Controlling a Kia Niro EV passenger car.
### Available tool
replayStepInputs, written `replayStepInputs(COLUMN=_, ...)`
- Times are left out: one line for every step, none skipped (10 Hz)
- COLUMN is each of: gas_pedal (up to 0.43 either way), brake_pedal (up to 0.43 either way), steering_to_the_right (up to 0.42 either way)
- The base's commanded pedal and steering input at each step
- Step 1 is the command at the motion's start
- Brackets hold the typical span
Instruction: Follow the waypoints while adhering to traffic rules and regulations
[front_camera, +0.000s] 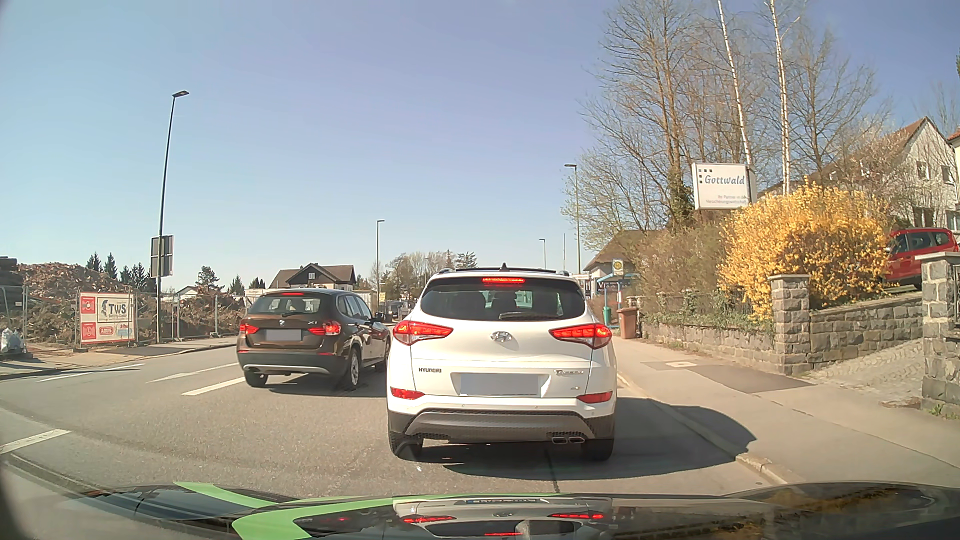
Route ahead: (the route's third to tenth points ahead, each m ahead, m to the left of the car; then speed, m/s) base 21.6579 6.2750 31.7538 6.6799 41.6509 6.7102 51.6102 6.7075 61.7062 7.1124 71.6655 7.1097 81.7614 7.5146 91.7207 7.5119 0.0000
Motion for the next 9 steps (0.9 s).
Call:
replayStepInputs(gas_pedal=0.0, brake_pedal=0.317, steering_to_the_right=-0.01)
replayStepInputs(gas_pedal=0.0, brake_pedal=0.311, steering_to_the_right=-0.009)
replayStepInputs(gas_pedal=0.0, brake_pedal=0.317, steering_to_the_right=-0.009)
replayStepInputs(gas_pedal=0.0, brake_pedal=0.317, steering_to_the_right=-0.009)
replayStepInputs(gas_pedal=0.0, brake_pedal=0.317, steering_to_the_right=-0.009)
replayStepInputs(gas_pedal=0.0, brake_pedal=0.317, steering_to_the_right=-0.009)
replayStepInputs(gas_pedal=0.0, brake_pedal=0.317, steering_to_the_right=-0.009)
replayStepInputs(gas_pedal=0.0, brake_pedal=0.317, steering_to_the_right=-0.009)
replayStepInputs(gas_pedal=0.0, brake_pedal=0.317, steering_to_the_right=-0.009)
